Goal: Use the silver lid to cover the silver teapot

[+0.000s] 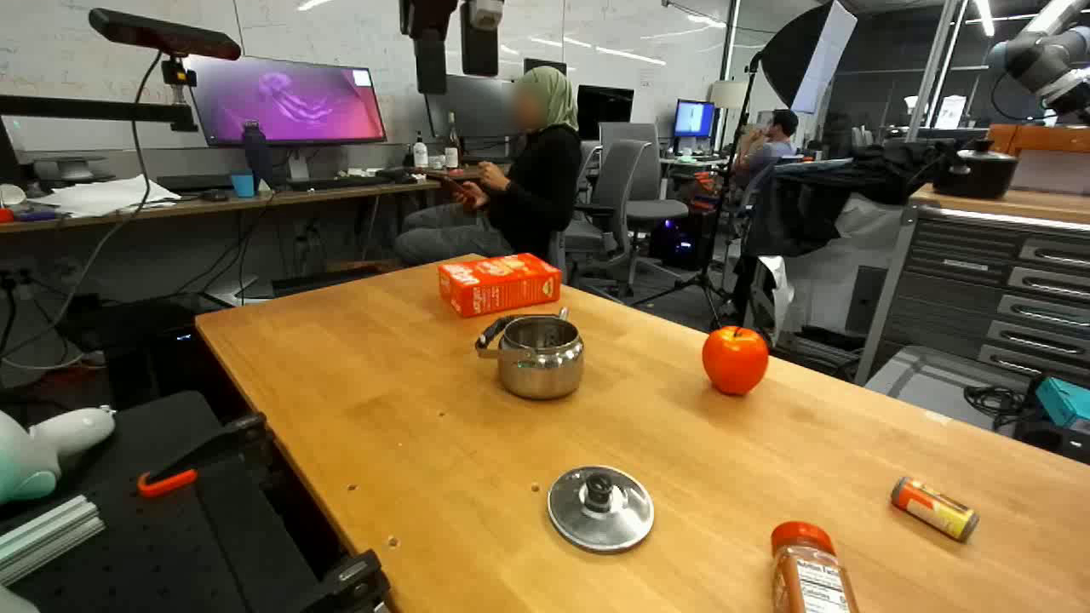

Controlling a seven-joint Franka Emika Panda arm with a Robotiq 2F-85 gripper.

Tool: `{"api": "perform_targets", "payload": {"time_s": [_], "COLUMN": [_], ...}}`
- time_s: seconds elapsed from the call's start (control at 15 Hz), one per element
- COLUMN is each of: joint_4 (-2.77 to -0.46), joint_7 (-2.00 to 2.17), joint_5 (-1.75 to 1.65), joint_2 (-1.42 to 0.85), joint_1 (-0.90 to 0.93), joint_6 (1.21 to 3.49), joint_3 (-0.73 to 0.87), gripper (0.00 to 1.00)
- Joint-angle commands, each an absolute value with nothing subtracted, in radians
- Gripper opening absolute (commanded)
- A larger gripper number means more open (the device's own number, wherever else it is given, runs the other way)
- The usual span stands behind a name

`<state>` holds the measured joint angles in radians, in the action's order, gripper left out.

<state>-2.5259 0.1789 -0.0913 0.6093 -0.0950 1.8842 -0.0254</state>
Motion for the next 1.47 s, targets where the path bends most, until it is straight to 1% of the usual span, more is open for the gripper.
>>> {"api": "perform_targets", "payload": {"time_s": [0.0, 0.73, 1.4], "joint_4": [-2.522, -2.514, -2.408], "joint_7": [0.181, 0.181, 0.168], "joint_5": [-0.094, -0.094, -0.05], "joint_2": [0.609, 0.611, 0.386], "joint_1": [-0.09, -0.09, -0.099], "joint_6": [1.884, 1.884, 1.956], "joint_3": [-0.021, -0.021, 0.036], "gripper": [1.0, 1.0, 1.0]}}
